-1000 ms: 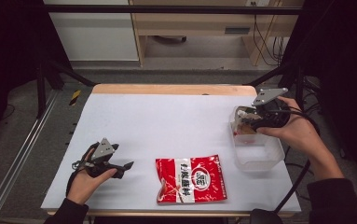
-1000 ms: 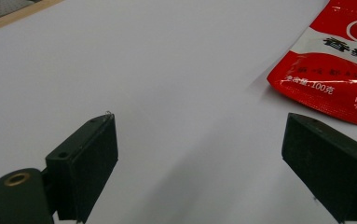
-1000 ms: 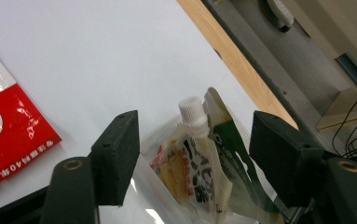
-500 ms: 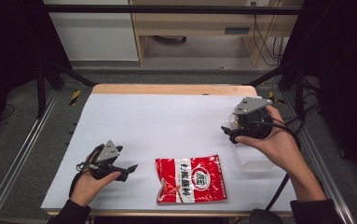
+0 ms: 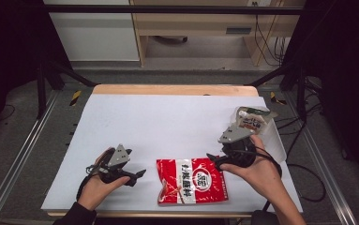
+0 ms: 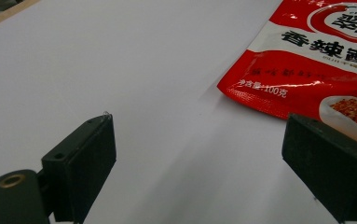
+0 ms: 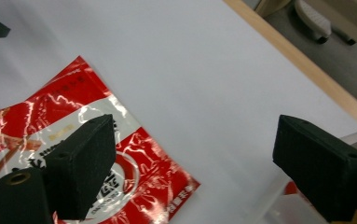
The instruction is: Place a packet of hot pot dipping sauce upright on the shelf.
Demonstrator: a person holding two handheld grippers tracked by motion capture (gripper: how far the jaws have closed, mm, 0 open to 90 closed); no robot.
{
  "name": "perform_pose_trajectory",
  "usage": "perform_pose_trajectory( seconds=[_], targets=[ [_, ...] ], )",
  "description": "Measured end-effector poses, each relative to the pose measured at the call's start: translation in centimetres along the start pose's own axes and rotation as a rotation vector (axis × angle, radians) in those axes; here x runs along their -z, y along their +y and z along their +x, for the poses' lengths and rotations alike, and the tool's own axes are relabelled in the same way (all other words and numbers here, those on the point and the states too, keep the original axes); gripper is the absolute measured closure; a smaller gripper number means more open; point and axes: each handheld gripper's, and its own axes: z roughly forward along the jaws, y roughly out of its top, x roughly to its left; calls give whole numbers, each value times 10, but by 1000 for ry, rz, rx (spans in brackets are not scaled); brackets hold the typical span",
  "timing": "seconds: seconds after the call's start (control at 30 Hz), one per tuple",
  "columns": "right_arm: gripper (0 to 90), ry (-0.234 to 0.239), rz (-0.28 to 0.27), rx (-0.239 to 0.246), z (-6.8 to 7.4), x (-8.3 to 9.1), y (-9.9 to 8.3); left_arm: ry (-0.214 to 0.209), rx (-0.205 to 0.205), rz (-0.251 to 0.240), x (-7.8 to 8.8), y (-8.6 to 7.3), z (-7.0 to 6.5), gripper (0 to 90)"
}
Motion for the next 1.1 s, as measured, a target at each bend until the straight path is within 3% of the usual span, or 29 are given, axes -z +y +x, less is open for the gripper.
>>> perform_pose_trajectory(
  seconds=[0.57, 0.83, 1.1],
  targets=[
    [158, 125, 57, -103, 30, -18, -62, -31, -32, 2, -8, 6, -19, 98],
    [162, 163, 93, -137, 35, -24, -87, -50, -43, 7, -10, 7, -26, 97],
    [112, 196, 123, -158, 33, -24, -95, -68, -53, 14, -13, 7, -32, 94]
  ],
)
